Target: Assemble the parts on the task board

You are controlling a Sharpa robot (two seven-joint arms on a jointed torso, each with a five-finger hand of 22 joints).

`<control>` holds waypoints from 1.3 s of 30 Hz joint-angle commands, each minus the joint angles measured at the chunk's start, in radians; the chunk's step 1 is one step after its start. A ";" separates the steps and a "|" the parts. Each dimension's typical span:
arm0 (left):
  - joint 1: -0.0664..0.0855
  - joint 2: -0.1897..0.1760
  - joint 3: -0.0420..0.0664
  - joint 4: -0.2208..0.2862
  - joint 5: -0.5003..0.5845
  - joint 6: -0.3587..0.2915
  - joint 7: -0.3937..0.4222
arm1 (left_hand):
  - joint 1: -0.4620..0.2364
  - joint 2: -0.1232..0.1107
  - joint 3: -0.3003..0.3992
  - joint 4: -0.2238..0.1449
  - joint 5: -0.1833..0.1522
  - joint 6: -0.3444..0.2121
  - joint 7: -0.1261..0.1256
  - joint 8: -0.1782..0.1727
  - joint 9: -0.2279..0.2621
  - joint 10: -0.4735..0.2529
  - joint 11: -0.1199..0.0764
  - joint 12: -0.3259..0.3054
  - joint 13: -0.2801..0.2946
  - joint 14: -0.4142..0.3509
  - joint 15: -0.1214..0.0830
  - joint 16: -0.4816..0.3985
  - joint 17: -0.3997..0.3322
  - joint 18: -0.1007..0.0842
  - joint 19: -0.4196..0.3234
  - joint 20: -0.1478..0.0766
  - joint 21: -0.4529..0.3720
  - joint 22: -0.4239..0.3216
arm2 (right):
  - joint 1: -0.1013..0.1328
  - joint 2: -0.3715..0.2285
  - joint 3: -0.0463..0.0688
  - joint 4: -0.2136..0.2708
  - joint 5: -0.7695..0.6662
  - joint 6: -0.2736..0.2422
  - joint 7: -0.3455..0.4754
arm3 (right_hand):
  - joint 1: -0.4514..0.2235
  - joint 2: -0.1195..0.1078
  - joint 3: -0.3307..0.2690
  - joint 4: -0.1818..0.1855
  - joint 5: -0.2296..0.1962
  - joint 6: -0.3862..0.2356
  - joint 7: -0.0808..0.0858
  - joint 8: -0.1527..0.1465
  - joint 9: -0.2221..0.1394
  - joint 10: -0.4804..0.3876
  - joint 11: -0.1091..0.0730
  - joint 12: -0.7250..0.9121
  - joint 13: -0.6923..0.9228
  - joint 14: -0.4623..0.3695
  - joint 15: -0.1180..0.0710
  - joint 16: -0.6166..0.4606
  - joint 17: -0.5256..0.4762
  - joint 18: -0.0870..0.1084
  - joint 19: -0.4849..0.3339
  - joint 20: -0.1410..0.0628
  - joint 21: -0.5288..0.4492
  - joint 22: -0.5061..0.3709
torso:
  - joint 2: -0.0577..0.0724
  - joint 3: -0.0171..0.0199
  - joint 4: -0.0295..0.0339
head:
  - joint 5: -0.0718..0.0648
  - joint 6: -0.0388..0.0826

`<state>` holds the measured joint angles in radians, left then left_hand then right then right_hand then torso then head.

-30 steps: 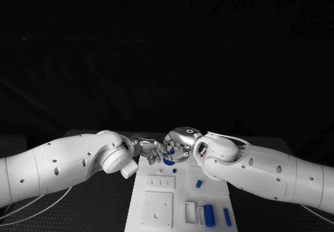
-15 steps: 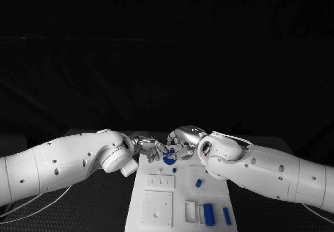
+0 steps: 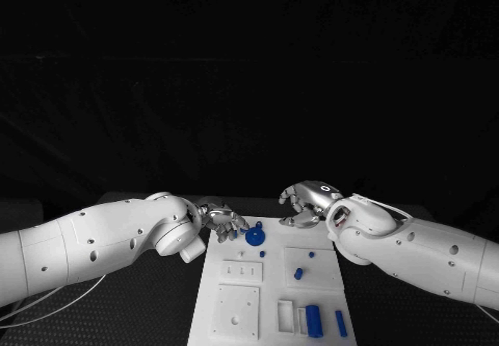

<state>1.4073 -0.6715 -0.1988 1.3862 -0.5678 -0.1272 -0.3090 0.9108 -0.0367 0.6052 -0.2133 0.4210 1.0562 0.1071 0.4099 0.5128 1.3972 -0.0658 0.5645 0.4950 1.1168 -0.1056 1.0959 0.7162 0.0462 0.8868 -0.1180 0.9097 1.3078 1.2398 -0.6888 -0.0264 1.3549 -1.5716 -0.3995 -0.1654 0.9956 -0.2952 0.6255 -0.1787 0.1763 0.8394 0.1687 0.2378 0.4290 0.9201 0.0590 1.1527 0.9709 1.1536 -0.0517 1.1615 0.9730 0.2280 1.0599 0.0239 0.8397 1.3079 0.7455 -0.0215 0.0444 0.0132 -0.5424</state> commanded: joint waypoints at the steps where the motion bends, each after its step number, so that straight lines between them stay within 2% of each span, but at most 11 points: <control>1: 0.001 0.012 -0.007 -0.014 -0.083 0.023 -0.044 | 0.000 0.008 0.000 0.006 0.001 0.142 -0.084 0.012 0.043 0.005 -0.001 0.007 0.004 0.004 -0.004 0.008 0.002 -0.004 0.005 -0.084 0.007 0.020 | 0.002 -0.014 0.016 -0.037 0.227 -0.142 0.123 | 0.009 -0.001 0.008 0.012 0.003 0.000 0.003 0.008 0.003 -0.013 0.000 -0.004 -0.015 -0.016 0.002 -0.018 -0.011 0.033 -0.019 0.007 -0.014 0.007 | -0.004 0.0019 -0.0014 | 0.005 -0.006; 6: 0.000 0.034 -0.029 -0.038 -0.184 0.093 -0.100 | -0.005 0.021 0.000 0.001 0.003 0.144 -0.086 0.018 0.047 0.008 -0.005 0.013 0.012 0.008 -0.008 0.016 0.003 -0.003 0.008 -0.087 0.016 0.020 | 0.017 -0.015 0.045 -0.106 0.322 -0.159 0.144 | 0.010 0.005 0.037 0.035 0.028 -0.008 0.011 0.012 0.003 -0.052 0.010 -0.068 -0.095 -0.075 0.015 -0.097 -0.075 0.020 -0.103 0.038 -0.074 -0.002 | -0.010 0.0047 -0.0042 | 0.012 -0.018; 10: -0.005 0.049 -0.034 -0.047 -0.241 0.159 -0.122 | -0.011 0.038 0.004 -0.018 0.011 0.144 -0.088 0.024 0.051 0.008 -0.008 0.019 0.020 0.010 -0.012 0.023 0.004 -0.003 0.009 -0.091 0.027 0.020 | 0.032 -0.001 0.046 -0.165 0.467 -0.124 0.191 | 0.004 0.005 0.041 0.044 0.027 -0.012 0.015 0.017 0.004 -0.067 0.017 -0.122 -0.170 -0.101 0.024 -0.156 -0.129 0.018 -0.148 0.058 -0.117 -0.016 | -0.014 0.0075 -0.0055 | 0.017 -0.028; 13: -0.013 0.055 -0.034 -0.048 -0.294 0.171 -0.139 | -0.014 0.042 0.005 -0.022 0.012 0.144 -0.088 0.026 0.052 0.008 -0.009 0.020 0.022 0.011 -0.012 0.025 0.004 -0.003 0.009 -0.092 0.029 0.020 | 0.039 0.026 0.046 -0.227 0.508 -0.077 0.215 | 0.007 0.010 0.046 0.043 0.029 -0.017 0.023 0.019 0.004 -0.076 0.023 -0.162 -0.223 -0.118 0.032 -0.205 -0.167 0.012 -0.182 0.074 -0.157 -0.033 | -0.018 0.0101 -0.0069 | 0.020 -0.035; 16: -0.015 0.067 -0.033 -0.057 -0.312 0.175 -0.145 | -0.031 0.053 0.007 -0.027 0.010 0.150 -0.093 0.038 0.058 0.015 -0.013 0.032 0.032 0.017 -0.015 0.037 0.007 -0.003 0.011 -0.095 0.039 0.020 | 0.040 0.040 0.046 -0.258 0.526 -0.068 0.225 | -0.001 0.025 0.044 0.027 0.041 -0.029 0.036 0.023 0.006 -0.112 0.043 -0.289 -0.343 -0.177 0.071 -0.326 -0.240 -0.003 -0.265 0.102 -0.247 -0.079 | -0.023 0.0125 -0.0088 | 0.021 -0.041; 19: -0.019 0.074 -0.033 -0.061 -0.322 0.186 -0.145 | -0.043 0.061 0.010 -0.029 0.010 0.155 -0.097 0.050 0.064 0.021 -0.017 0.043 0.041 0.022 -0.017 0.048 0.010 -0.003 0.013 -0.097 0.049 0.019 | 0.040 0.056 0.046 -0.279 0.555 -0.072 0.237 | 0.002 0.034 0.027 0.019 0.047 -0.032 0.037 0.036 0.008 -0.085 0.049 -0.366 -0.464 -0.167 0.089 -0.408 -0.289 0.002 -0.282 0.124 -0.296 -0.111 | -0.025 0.0141 -0.0082 | 0.021 -0.045; 25: -0.036 0.091 -0.034 -0.071 -0.353 0.198 -0.146 | -0.067 0.079 0.016 -0.033 0.010 0.165 -0.105 0.072 0.077 0.032 -0.024 0.063 0.058 0.033 -0.021 0.067 0.014 0.000 0.019 -0.102 0.067 0.019 | 0.041 0.071 0.046 -0.293 0.606 -0.076 0.262 | 0.006 0.039 0.017 0.015 0.062 -0.034 0.039 0.043 0.004 -0.088 0.057 -0.401 -0.539 -0.191 0.107 -0.453 -0.307 0.001 -0.315 0.140 -0.327 -0.119 | -0.028 0.0190 -0.0085 | 0.025 -0.060; 28: -0.046 0.099 -0.034 -0.078 -0.364 0.199 -0.146 | -0.073 0.084 0.021 -0.036 0.011 0.165 -0.107 0.078 0.081 0.033 -0.025 0.068 0.063 0.035 -0.022 0.072 0.014 0.000 0.019 -0.103 0.072 0.019 | 0.041 0.079 0.046 -0.300 0.636 -0.069 0.273 | 0.003 0.048 0.015 0.007 0.077 -0.036 0.039 0.047 0.002 -0.123 0.084 -0.477 -0.619 -0.266 0.146 -0.523 -0.349 -0.020 -0.397 0.157 -0.377 -0.128 | -0.028 0.0207 -0.0077 | 0.026 -0.070; 29: -0.048 0.103 -0.034 -0.081 -0.367 0.199 -0.146 | -0.078 0.088 0.023 -0.037 0.011 0.165 -0.107 0.081 0.084 0.033 -0.026 0.071 0.066 0.035 -0.023 0.075 0.015 0.001 0.020 -0.103 0.075 0.019 | 0.041 0.080 0.046 -0.299 0.643 -0.066 0.275 | 0.004 0.050 0.015 0.005 0.080 -0.037 0.039 0.048 0.001 -0.122 0.088 -0.494 -0.639 -0.277 0.154 -0.536 -0.359 -0.024 -0.412 0.160 -0.386 -0.128 | -0.027 0.0202 -0.0023 | 0.021 -0.076; 30: -0.052 0.106 -0.034 -0.083 -0.367 0.200 -0.146 | -0.080 0.089 0.025 -0.038 0.011 0.165 -0.108 0.082 0.085 0.033 -0.026 0.072 0.067 0.036 -0.023 0.076 0.015 0.001 0.020 -0.104 0.077 0.019 | 0.041 0.082 0.046 -0.299 0.650 -0.063 0.279 | 0.004 0.051 0.014 0.004 0.084 -0.037 0.039 0.050 0.000 -0.118 0.091 -0.510 -0.660 -0.283 0.160 -0.549 -0.371 -0.027 -0.424 0.162 -0.394 -0.128 | -0.027 0.0180 0.0081 | 0.010 -0.078; 39: -0.072 0.143 -0.041 -0.125 -0.411 0.211 -0.144 | -0.095 0.093 0.047 -0.051 0.019 0.165 -0.112 0.096 0.096 0.035 -0.028 0.084 0.079 0.039 -0.025 0.088 0.015 0.003 0.020 -0.106 0.090 0.018 | 0.042 0.097 0.047 -0.305 0.728 -0.045 0.304 | 0.015 0.073 0.004 -0.003 0.101 -0.026 0.031 0.067 -0.007 -0.064 0.099 -0.614 -0.800 -0.297 0.185 -0.634 -0.453 -0.033 -0.469 0.178 -0.446 -0.120 | -0.026 0.0152 0.0081 | 0.003 -0.098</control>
<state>1.3356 -0.5339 -0.2408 1.2687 -0.9474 0.0610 -0.4521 0.8205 0.0532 0.6411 -0.2674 0.4346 1.0598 0.1036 0.4158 0.5147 1.4274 -0.0833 0.6446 0.5730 1.1493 -0.1268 1.1811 0.7305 0.0462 0.9010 -0.1216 0.9980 1.3073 1.2811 -0.5941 0.0198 1.0506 -0.9051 -0.4702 0.1035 1.0111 -0.2287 0.6334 -0.1792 0.2712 0.8116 0.2038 0.2982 0.4226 0.8514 0.1571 0.5433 0.1758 0.8551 0.1287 0.5308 0.5236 0.2043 0.5954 0.2012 0.3970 1.1866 0.7188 -0.0048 0.0506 0.0198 -0.6344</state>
